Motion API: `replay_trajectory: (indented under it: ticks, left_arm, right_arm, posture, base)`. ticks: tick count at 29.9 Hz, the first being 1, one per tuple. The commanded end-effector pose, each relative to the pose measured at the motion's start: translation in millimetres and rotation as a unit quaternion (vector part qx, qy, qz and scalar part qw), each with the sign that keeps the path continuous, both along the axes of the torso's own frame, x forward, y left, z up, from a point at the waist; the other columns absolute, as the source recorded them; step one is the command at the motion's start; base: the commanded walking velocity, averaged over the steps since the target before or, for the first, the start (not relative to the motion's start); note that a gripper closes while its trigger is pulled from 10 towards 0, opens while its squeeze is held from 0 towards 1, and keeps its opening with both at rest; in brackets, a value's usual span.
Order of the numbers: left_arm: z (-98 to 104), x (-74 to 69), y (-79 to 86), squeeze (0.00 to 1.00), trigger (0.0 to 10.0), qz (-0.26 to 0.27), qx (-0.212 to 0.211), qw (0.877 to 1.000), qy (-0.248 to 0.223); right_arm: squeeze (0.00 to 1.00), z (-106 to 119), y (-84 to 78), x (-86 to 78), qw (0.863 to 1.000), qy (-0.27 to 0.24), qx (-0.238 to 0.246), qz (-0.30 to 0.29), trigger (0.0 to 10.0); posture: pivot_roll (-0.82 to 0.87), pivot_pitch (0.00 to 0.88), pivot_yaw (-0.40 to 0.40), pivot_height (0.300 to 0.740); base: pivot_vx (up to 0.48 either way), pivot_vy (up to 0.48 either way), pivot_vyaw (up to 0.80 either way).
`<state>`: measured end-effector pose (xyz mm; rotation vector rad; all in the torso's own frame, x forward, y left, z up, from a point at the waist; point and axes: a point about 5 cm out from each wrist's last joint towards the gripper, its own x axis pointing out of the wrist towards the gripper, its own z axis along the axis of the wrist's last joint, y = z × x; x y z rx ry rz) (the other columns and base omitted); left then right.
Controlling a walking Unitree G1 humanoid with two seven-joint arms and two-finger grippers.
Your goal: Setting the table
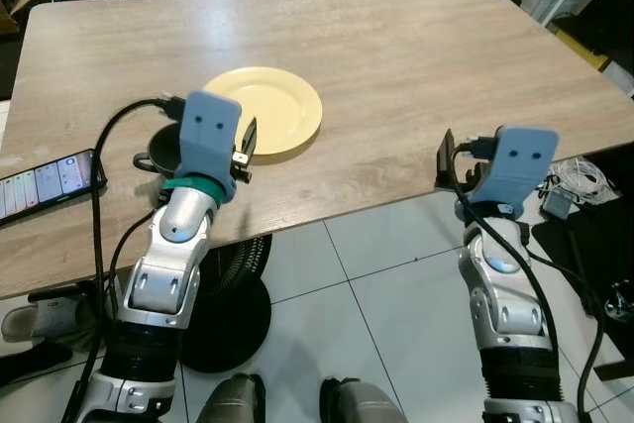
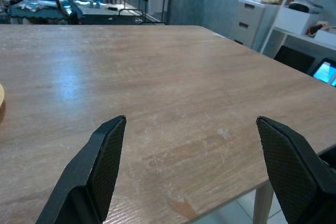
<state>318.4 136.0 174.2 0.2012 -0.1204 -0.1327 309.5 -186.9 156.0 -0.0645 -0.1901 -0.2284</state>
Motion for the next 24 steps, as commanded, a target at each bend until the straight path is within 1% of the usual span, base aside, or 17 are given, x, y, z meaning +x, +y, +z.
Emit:
replay_trajectory:
  ticks: [1, 2, 5, 6, 7, 8, 9, 11, 12, 13, 16, 17, 19, 21, 24]
  left_arm:
    - [-2.3, 0.5, -2.1, 0.00, 10.0, -0.002, 0.005, 1.000, 0.001]
    - [0.1, 3.0, -2.7, 0.00, 10.0, -0.003, 0.007, 1.000, -0.005]
    - [4.2, 3.8, -3.9, 0.00, 10.0, -0.004, 0.009, 1.000, -0.011]
    - [4.3, 3.3, -5.1, 0.00, 10.0, -0.004, 0.008, 1.000, -0.010]
    - [4.3, 3.3, -5.1, 0.00, 10.0, -0.004, 0.008, 1.000, -0.010]
    - [4.0, 1.6, -10.1, 0.00, 10.0, -0.022, 0.007, 1.000, -0.006]
    - [4.0, 1.6, -10.1, 0.00, 10.0, -0.022, 0.007, 1.000, -0.006]
    - [-2.0, 0.3, -20.2, 0.00, 10.0, -0.050, 0.014, 0.999, 0.004]
    - [-2.0, 0.3, -20.2, 0.00, 10.0, -0.050, 0.014, 0.999, 0.004]
    - [0.8, 2.1, -21.9, 0.00, 10.0, -0.055, 0.013, 0.998, -0.001]
    - [0.8, 2.1, -21.9, 0.00, 10.0, -0.055, 0.013, 0.998, -0.001]
    - [2.9, 5.2, -22.3, 0.00, 10.0, -0.053, 0.011, 0.998, -0.005]
    - [2.9, 5.2, -22.3, 0.00, 10.0, -0.053, 0.011, 0.998, -0.005]
    - [8.7, 10.0, -22.0, 0.00, 10.0, -0.046, 0.004, 0.999, -0.017]
    - [8.7, 10.0, -22.0, 0.00, 10.0, -0.046, 0.004, 0.999, -0.017]
  right_arm:
    - [0.00, 0.9, -4.5, 0.7, 1.000, -0.003, -0.002, -0.006, 10.0]
    - [0.00, 2.8, -3.3, 2.9, 1.000, -0.005, -0.003, -0.002, 10.0]
    - [0.00, 7.0, -2.6, 2.7, 1.000, -0.011, -0.003, 0.001, 10.0]
    - [0.00, 7.6, -2.6, 0.9, 1.000, -0.012, -0.004, 0.001, 10.0]
    - [0.00, 7.6, -2.6, 0.9, 1.000, -0.012, -0.004, 0.001, 10.0]
    - [0.00, 11.1, -2.8, -2.7, 1.000, -0.021, -0.007, -0.002, 10.0]
    - [0.00, 11.1, -2.8, -2.7, 1.000, -0.021, -0.007, -0.002, 10.0]
    - [0.00, 10.8, -8.1, -9.6, 0.999, -0.030, -0.005, -0.022, 10.0]
    - [0.00, 10.8, -8.1, -9.6, 0.999, -0.030, -0.005, -0.022, 10.0]
    - [0.00, 7.2, -10.1, -11.3, 0.999, -0.027, 0.004, -0.037, 10.0]
    - [0.00, 7.2, -10.1, -11.3, 0.999, -0.027, 0.004, -0.037, 10.0]
    - [0.00, 6.3, -9.3, -11.3, 0.999, -0.028, 0.008, -0.041, 10.0]
    - [0.00, 6.3, -9.3, -11.3, 0.999, -0.028, 0.008, -0.041, 10.0]
    - [0.00, 8.4, -8.2, -9.6, 0.999, -0.030, 0.003, -0.037, 10.0]
    - [0.00, 8.4, -8.2, -9.6, 0.999, -0.030, 0.003, -0.037, 10.0]
  posture:
    - [0.04, 0.000, -0.016, 0.740]
    - [0.04, 0.000, -0.016, 0.740]
    - [0.04, 0.000, -0.010, 0.740]
    - [0.03, 0.000, 0.015, 0.740]
    - [0.03, 0.000, 0.015, 0.740]
    - [0.00, 0.000, 0.043, 0.740]
    - [0.00, 0.000, 0.043, 0.740]
    - [0.02, 0.000, 0.058, 0.740]
    - [0.02, 0.000, 0.058, 0.740]
    - [0.01, 0.000, 0.053, 0.740]
    - [0.01, 0.000, 0.053, 0.740]
    - [-0.01, 0.000, 0.056, 0.740]
    - [-0.01, 0.000, 0.056, 0.740]
    - [0.00, 0.000, 0.038, 0.740]
    - [0.00, 0.000, 0.038, 0.740]
  base:
    - [0.000, 0.000, 0.00]
    - [0.000, 0.000, 0.00]
    - [0.000, 0.000, 0.00]
    - [0.000, 0.000, 0.00]
    - [0.000, 0.000, 0.00]
    - [0.000, 0.000, 0.00]
    - [0.000, 0.000, 0.00]
    - [0.000, 0.000, 0.00]
    - [0.000, 0.000, 0.00]
    - [0.000, 0.000, 0.00]
    - [0.000, 0.000, 0.00]
    - [0.000, 0.000, 0.00]
    - [0.000, 0.000, 0.00]
    - [0.000, 0.000, 0.00]
    - [0.000, 0.000, 0.00]
